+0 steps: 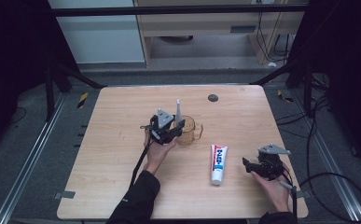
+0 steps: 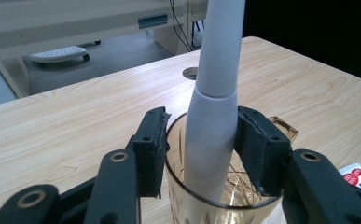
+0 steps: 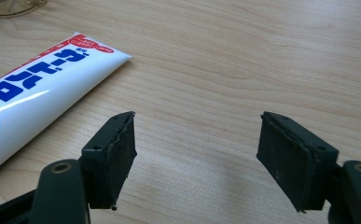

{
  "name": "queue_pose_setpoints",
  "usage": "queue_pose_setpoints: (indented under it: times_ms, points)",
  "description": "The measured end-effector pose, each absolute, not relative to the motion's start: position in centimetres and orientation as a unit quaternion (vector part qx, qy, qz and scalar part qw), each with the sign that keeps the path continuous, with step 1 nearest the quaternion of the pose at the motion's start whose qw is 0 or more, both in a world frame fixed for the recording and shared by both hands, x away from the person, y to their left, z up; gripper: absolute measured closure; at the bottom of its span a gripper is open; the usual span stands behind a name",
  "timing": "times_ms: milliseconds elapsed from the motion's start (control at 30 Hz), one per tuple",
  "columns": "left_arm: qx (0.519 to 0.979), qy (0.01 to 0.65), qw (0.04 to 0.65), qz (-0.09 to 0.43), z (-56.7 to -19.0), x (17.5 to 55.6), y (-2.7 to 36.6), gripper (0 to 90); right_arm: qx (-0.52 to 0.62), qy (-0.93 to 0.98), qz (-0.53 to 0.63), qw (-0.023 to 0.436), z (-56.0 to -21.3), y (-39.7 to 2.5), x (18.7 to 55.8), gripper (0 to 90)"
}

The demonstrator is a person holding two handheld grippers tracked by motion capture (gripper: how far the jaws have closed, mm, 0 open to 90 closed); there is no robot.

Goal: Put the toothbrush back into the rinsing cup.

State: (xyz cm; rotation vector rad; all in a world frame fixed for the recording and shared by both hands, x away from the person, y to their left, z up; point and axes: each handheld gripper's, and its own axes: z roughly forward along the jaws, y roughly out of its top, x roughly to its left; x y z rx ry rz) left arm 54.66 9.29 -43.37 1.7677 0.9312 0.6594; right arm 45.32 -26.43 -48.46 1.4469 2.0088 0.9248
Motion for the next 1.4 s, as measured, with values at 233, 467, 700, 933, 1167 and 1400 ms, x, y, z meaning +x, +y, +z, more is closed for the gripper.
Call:
queue_pose_setpoints:
  times_ms: [233, 467, 700, 933, 1167, 1400]
  points:
    - [0.731, 0.381, 0.499, 0.268, -43.0, 53.9, 10.0, 47.4, 0.531, 0.735, 0.341, 0.246, -48.4, -26.3, 45.3, 27.2]
    - [0.741, 0.370, 0.488, 0.274, -42.3, 52.7, 11.3, 41.9, 0.531, 0.732, 0.345, 0.251, -48.1, -26.3, 45.1, 27.9]
    - [0.767, 0.364, 0.453, 0.273, -42.1, 51.1, 13.4, 38.6, 0.527, 0.726, 0.353, 0.266, -47.6, -26.4, 44.8, 34.4]
    - [0.772, 0.379, 0.434, 0.269, -42.8, 49.3, 16.7, 37.1, 0.520, 0.728, 0.351, 0.275, -47.3, -26.4, 44.7, 44.4]
    - [0.767, 0.416, 0.418, 0.251, -44.6, 47.0, 20.3, 35.7, 0.501, 0.744, 0.346, 0.276, -47.3, -25.9, 44.6, 49.1]
    - [0.760, 0.451, 0.398, 0.245, -46.0, 45.0, 23.2, 37.5, 0.494, 0.756, 0.345, 0.256, -47.2, -25.1, 44.5, 50.4]
